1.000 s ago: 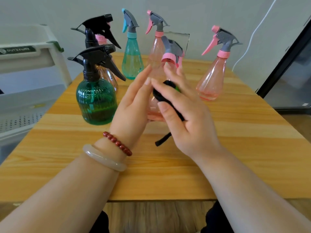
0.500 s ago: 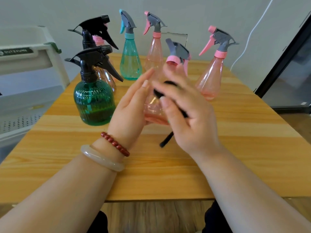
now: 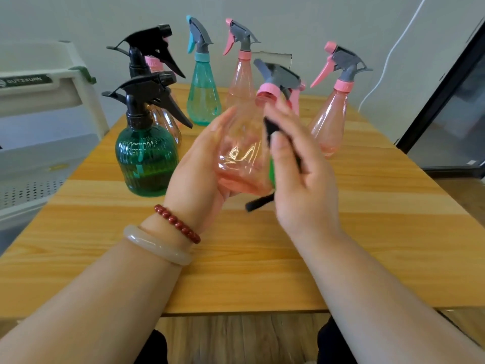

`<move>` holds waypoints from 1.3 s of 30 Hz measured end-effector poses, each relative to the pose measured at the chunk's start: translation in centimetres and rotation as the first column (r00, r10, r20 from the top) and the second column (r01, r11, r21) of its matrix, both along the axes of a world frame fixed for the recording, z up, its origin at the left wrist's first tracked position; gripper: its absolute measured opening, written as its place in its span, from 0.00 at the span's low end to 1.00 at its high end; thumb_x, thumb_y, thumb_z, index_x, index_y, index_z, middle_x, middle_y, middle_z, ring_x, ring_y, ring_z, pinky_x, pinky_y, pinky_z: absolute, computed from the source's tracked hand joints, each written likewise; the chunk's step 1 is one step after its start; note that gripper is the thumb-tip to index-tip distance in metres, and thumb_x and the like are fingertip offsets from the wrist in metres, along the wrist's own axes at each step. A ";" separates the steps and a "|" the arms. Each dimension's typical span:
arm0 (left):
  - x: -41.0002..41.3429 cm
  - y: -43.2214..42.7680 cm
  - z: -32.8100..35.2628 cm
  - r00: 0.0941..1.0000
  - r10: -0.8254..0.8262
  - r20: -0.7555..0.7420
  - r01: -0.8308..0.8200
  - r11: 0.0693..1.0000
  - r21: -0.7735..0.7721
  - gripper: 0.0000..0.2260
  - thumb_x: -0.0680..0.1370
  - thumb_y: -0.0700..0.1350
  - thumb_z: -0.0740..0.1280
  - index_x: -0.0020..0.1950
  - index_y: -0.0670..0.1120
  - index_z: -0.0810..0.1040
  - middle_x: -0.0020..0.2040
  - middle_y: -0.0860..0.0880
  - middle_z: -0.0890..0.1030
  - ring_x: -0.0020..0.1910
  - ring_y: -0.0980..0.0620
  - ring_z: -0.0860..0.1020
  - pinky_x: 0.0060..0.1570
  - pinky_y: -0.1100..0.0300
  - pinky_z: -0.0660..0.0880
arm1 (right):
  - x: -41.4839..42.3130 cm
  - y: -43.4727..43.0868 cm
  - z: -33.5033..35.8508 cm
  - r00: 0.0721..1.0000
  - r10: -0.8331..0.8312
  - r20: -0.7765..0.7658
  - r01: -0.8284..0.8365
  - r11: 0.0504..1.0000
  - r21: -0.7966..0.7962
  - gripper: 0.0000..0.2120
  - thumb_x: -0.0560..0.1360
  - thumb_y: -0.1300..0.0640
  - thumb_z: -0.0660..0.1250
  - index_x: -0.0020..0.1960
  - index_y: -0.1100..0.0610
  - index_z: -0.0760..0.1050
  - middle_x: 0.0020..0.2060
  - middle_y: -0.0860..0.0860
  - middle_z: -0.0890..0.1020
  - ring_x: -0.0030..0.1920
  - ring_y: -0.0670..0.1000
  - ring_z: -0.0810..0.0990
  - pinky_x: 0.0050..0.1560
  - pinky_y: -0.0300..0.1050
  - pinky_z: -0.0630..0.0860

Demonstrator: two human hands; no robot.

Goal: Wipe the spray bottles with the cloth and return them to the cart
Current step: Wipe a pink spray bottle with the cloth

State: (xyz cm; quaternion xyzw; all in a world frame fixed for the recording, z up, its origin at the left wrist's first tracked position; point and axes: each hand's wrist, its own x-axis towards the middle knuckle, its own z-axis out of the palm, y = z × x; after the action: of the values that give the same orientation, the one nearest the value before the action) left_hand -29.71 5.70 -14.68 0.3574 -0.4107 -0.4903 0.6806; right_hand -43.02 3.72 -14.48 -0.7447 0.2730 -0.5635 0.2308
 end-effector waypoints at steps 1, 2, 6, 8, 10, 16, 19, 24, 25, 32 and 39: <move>-0.3 0.1 0.0 1.000 0.004 0.009 -0.004 1.000 -0.019 0.17 0.84 0.49 0.57 0.72 0.51 0.71 0.64 0.46 0.79 0.58 0.45 0.82 0.54 0.40 0.78 | -0.1 -0.2 0.2 0.994 -0.007 0.110 -0.009 0.990 0.141 0.16 0.83 0.53 0.58 0.69 0.49 0.73 0.70 0.43 0.73 0.73 0.44 0.67 0.73 0.47 0.66; -0.6 0.2 -0.1 0.999 0.021 0.030 -0.020 0.999 -0.032 0.17 0.84 0.47 0.57 0.72 0.50 0.72 0.63 0.47 0.81 0.59 0.46 0.81 0.55 0.41 0.79 | 0.0 -0.3 0.3 0.973 0.002 0.229 -0.068 0.958 0.278 0.17 0.82 0.48 0.59 0.68 0.44 0.74 0.69 0.40 0.74 0.72 0.44 0.69 0.72 0.52 0.67; -0.5 0.1 -0.7 0.977 0.151 0.152 -0.147 0.989 -0.032 0.23 0.82 0.36 0.62 0.73 0.55 0.66 0.67 0.62 0.72 0.59 0.81 0.68 0.55 0.80 0.67 | 0.0 -0.7 0.3 0.930 0.089 0.357 -0.236 0.890 0.391 0.17 0.79 0.44 0.60 0.67 0.41 0.74 0.67 0.40 0.76 0.69 0.50 0.73 0.68 0.64 0.70; -0.4 0.2 -0.7 0.978 0.150 0.145 -0.146 0.988 -0.044 0.20 0.83 0.40 0.61 0.70 0.59 0.67 0.68 0.64 0.71 0.63 0.78 0.65 0.63 0.76 0.64 | -0.2 -0.5 0.9 0.968 0.097 0.233 -0.169 0.935 0.311 0.14 0.81 0.46 0.59 0.65 0.38 0.73 0.60 0.25 0.74 0.69 0.43 0.72 0.67 0.63 0.70; -0.3 -0.1 -0.6 0.969 0.165 0.186 -0.151 0.985 -0.087 0.14 0.83 0.50 0.59 0.67 0.58 0.74 0.67 0.57 0.77 0.68 0.62 0.72 0.70 0.55 0.68 | -0.6 -1.1 1.2 0.982 0.030 0.188 -0.087 0.948 0.305 0.15 0.81 0.47 0.59 0.66 0.40 0.73 0.55 0.18 0.71 0.68 0.38 0.70 0.69 0.59 0.70; -1.1 -0.3 -0.8 0.983 -0.033 0.181 0.035 0.999 -0.009 0.25 0.74 0.62 0.67 0.71 0.61 0.70 0.69 0.55 0.75 0.69 0.52 0.74 0.66 0.40 0.72 | -1.2 -1.5 0.6 0.998 -0.067 -0.004 0.066 0.966 0.251 0.16 0.82 0.49 0.61 0.68 0.42 0.74 0.61 0.30 0.76 0.65 0.33 0.72 0.65 0.37 0.71; -0.4 -0.3 0.0 0.997 -0.071 -0.019 0.071 0.997 0.001 0.21 0.82 0.54 0.59 0.73 0.49 0.70 0.66 0.46 0.78 0.65 0.45 0.77 0.67 0.40 0.70 | 0.0 0.4 0.4 0.992 -0.021 -0.126 0.015 0.999 -0.052 0.17 0.81 0.58 0.63 0.69 0.55 0.74 0.69 0.44 0.71 0.72 0.35 0.64 0.72 0.36 0.61; 0.5 0.2 0.5 0.971 -0.203 -0.124 0.204 0.979 -0.008 0.24 0.80 0.56 0.59 0.73 0.46 0.70 0.66 0.42 0.74 0.62 0.42 0.71 0.64 0.44 0.68 | 0.3 0.1 0.5 0.987 0.033 -0.160 -0.070 0.970 -0.233 0.16 0.80 0.59 0.63 0.67 0.61 0.75 0.68 0.53 0.73 0.75 0.44 0.64 0.76 0.52 0.61; 0.2 0.4 0.5 0.976 -0.196 -0.095 0.197 0.980 0.005 0.23 0.79 0.55 0.60 0.71 0.47 0.73 0.62 0.43 0.78 0.57 0.42 0.76 0.57 0.44 0.74 | -0.1 -0.3 0.7 0.997 -0.015 -0.081 0.000 0.984 -0.179 0.15 0.81 0.59 0.63 0.66 0.60 0.76 0.68 0.53 0.75 0.73 0.46 0.68 0.74 0.48 0.65; -1.1 0.6 0.1 0.992 -0.126 0.019 0.126 0.992 0.004 0.12 0.82 0.46 0.61 0.64 0.50 0.76 0.51 0.54 0.85 0.49 0.51 0.83 0.46 0.47 0.82 | -0.4 -0.5 0.2 0.991 -0.109 0.074 0.112 0.993 -0.040 0.14 0.82 0.61 0.60 0.65 0.59 0.77 0.63 0.47 0.78 0.68 0.44 0.73 0.69 0.41 0.68; -0.5 0.3 0.2 0.992 -0.122 0.034 0.122 0.993 0.000 0.16 0.84 0.50 0.55 0.71 0.50 0.72 0.62 0.48 0.81 0.60 0.48 0.80 0.45 0.49 0.80 | -0.5 -0.8 0.1 0.999 -0.031 0.030 0.032 0.999 -0.034 0.14 0.82 0.59 0.61 0.66 0.56 0.76 0.66 0.45 0.77 0.70 0.46 0.72 0.71 0.50 0.68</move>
State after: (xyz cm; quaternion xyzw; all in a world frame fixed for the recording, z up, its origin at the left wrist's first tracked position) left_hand -30.24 5.98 -14.47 0.3393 -0.4438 -0.5244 0.6426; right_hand -43.52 2.90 -14.36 -0.7357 0.2717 -0.5826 0.2132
